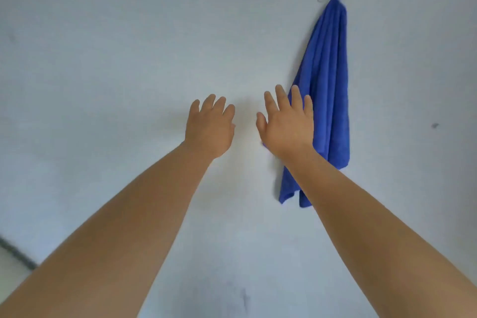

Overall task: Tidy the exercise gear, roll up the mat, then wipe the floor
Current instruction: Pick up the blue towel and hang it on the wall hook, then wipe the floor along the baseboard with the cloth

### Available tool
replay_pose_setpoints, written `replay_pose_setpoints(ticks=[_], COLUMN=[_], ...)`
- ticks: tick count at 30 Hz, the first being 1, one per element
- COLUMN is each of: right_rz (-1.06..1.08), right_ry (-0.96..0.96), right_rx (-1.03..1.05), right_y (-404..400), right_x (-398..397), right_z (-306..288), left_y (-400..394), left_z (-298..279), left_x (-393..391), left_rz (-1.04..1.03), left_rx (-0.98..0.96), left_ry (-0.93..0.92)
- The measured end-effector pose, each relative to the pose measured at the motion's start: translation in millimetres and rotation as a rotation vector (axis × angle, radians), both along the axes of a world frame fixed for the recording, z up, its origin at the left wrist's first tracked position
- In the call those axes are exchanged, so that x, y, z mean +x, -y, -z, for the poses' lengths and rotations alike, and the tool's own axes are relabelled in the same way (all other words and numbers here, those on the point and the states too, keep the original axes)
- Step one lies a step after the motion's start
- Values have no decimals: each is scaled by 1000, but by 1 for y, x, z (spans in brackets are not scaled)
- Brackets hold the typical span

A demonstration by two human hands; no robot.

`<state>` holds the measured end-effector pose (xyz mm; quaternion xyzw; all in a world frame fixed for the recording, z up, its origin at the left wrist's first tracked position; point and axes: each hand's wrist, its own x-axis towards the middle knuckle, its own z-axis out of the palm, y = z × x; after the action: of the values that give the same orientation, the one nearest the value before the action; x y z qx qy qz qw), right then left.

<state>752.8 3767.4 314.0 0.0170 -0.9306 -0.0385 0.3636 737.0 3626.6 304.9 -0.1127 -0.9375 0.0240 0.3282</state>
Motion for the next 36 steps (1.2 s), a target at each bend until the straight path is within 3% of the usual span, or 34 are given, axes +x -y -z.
replay_pose_setpoints(ticks=[3, 9, 17, 27, 36], right_rz=[-33, -215, -491, -788, -808], right_ry=[216, 550, 895, 865, 788], right_rx=[-5, -45, 51, 205, 129], right_y=[54, 189, 416, 745, 1009], right_x=[11, 27, 26, -14, -74], right_z=[79, 217, 340, 336, 298], left_y=[55, 186, 399, 705, 977], left_z=[77, 216, 329, 326, 283], left_x=[24, 60, 95, 106, 42], left_rz=[-67, -231, -570, -942, -975], left_rx=[9, 105, 191, 268, 174], left_ry=[221, 479, 795, 771, 714])
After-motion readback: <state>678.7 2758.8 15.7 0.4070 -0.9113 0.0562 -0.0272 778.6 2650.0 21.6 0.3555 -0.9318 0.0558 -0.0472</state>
